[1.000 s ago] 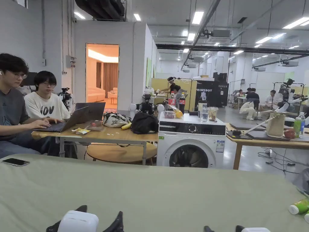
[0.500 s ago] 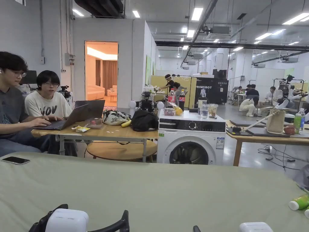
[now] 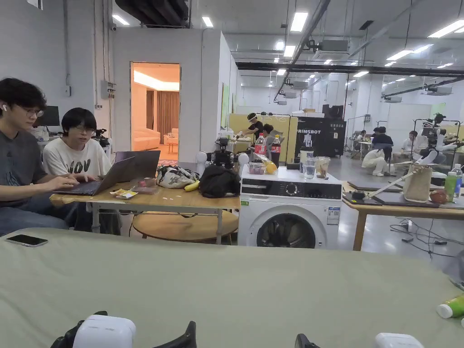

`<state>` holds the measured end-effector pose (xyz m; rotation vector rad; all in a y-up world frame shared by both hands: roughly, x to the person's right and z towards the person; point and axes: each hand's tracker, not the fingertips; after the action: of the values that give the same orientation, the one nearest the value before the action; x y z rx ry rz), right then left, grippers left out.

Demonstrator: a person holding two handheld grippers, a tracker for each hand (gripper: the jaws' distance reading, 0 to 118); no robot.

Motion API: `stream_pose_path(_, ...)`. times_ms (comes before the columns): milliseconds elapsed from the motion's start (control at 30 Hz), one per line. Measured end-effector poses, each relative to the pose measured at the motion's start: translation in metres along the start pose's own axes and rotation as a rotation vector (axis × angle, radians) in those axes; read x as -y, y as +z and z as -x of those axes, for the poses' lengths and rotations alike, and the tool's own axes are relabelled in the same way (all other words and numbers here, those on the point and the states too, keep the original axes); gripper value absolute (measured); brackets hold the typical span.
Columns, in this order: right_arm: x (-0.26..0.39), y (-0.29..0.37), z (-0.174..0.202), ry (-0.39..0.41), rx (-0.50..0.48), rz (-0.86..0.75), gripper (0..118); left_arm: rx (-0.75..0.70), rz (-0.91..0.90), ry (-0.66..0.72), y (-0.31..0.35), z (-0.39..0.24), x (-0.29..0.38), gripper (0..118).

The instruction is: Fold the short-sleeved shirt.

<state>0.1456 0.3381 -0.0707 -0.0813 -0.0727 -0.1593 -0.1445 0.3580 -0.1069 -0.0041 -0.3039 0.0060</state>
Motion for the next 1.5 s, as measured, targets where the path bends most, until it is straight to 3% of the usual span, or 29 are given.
stream_pose_path(167, 0.000, 0.000, -0.002, 0.000, 0.004, 0.011, 118, 0.001, -0.001, -0.003, 0.000, 0.000, -0.001, 110)
stream_pose_path(333, -0.001, -0.002, -0.003, -0.056, -0.043, 0.037, 118, 0.008, -0.004, 0.015, 0.000, 0.000, -0.002, 110)
stream_pose_path(633, 0.001, 0.000, 0.002, 0.010, -0.020, 0.022, 118, 0.000, -0.009, 0.012, 0.001, -0.002, -0.001, 110)
stream_pose_path(967, -0.001, 0.000, -0.001, -0.016, -0.018, 0.023, 118, 0.016, -0.016, 0.034, 0.003, 0.001, -0.003, 110)
stream_pose_path(1033, -0.002, -0.005, -0.001, -0.061, -0.074, 0.091, 118, 0.027, -0.015, 0.048, 0.002, 0.001, -0.004, 110)
stream_pose_path(1100, -0.004, -0.012, -0.002, -0.174, -0.158, 0.173, 118, 0.037, -0.014, 0.064, 0.001, 0.002, -0.004, 110)
stream_pose_path(1167, -0.007, -0.017, -0.002, -0.305, -0.156, 0.223, 118, 0.042, -0.014, 0.070, 0.001, 0.002, -0.003, 110)
stream_pose_path(1233, -0.010, -0.023, -0.001, -0.384, -0.141, 0.259, 118, 0.041, -0.008, 0.064, 0.000, 0.001, -0.003, 110)
stream_pose_path(1400, -0.012, -0.032, 0.000, -0.425, -0.174, 0.379, 118, 0.050, -0.007, 0.069, 0.001, 0.004, -0.004, 110)
stream_pose_path(1500, -0.006, -0.031, 0.001, -0.419, -0.188, 0.359, 118, 0.048, -0.012, 0.082, 0.001, 0.005, -0.004, 110)
